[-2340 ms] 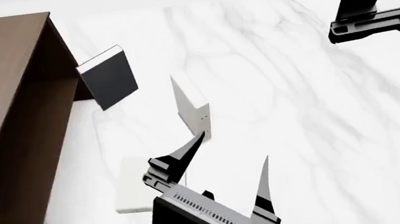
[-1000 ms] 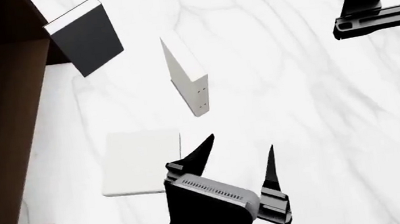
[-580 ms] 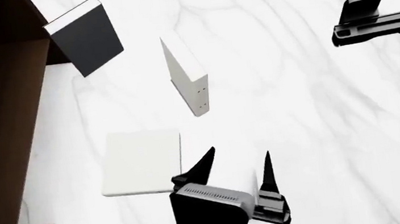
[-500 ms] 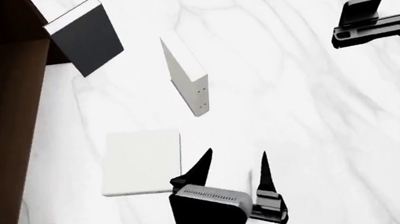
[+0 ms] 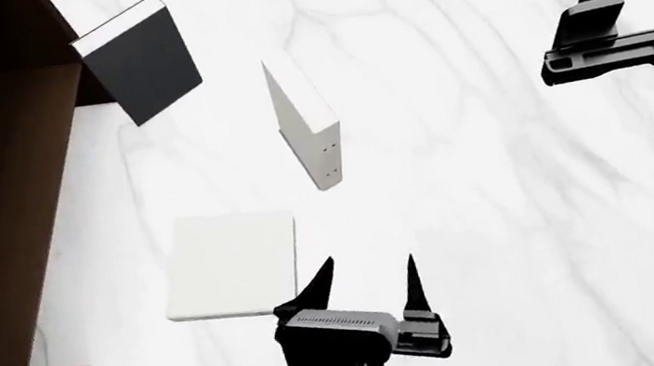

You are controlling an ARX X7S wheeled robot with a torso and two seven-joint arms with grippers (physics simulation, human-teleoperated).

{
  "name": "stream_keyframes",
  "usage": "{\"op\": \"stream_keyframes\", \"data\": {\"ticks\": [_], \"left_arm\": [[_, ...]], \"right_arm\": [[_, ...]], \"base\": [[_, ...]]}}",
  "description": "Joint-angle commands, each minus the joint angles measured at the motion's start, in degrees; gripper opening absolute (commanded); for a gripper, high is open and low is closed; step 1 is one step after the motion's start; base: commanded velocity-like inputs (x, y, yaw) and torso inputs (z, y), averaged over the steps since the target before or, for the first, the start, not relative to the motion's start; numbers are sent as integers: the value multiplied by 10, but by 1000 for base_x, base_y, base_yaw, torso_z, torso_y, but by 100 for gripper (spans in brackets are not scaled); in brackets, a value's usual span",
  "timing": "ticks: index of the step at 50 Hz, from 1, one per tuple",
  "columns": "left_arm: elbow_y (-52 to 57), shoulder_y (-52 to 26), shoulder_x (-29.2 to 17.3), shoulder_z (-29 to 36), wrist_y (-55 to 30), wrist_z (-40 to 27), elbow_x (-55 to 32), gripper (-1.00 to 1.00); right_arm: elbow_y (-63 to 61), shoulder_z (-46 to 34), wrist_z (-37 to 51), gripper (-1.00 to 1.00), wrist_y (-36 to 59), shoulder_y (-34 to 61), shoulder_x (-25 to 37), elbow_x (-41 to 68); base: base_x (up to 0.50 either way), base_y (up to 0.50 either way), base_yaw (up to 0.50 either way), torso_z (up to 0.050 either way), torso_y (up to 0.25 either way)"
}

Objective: Pick up the book on the right and place it under the cabinet shelf.

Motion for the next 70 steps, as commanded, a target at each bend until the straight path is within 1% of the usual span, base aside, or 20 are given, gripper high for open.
{"op": "stream_keyframes", "data": {"ticks": [1,25,39,51,70], "left_arm": [[-57,-8,6,-1,32,-3,-27,100],[-142,-33,8,8,71,-12,-83,100],[-169,-38,0,2,114,-57,-63,100],[-191,-40,-4,-18,147,-106,-52,100],[-195,-51,-24,-19,158,-130,-48,100]], "right_arm": [[-4,3,-1,100,5,2,2,2],[-10,14,-10,100,17,12,0,13],[-14,18,-13,100,10,7,3,21],[-19,23,-12,100,17,11,4,25],[-23,25,-13,100,13,3,7,26]], "base": [[0,0,0,0,0],[2,0,-1,0,-2],[3,0,-1,-3,-5],[3,0,0,-2,-4],[2,1,2,-2,-3]]}}
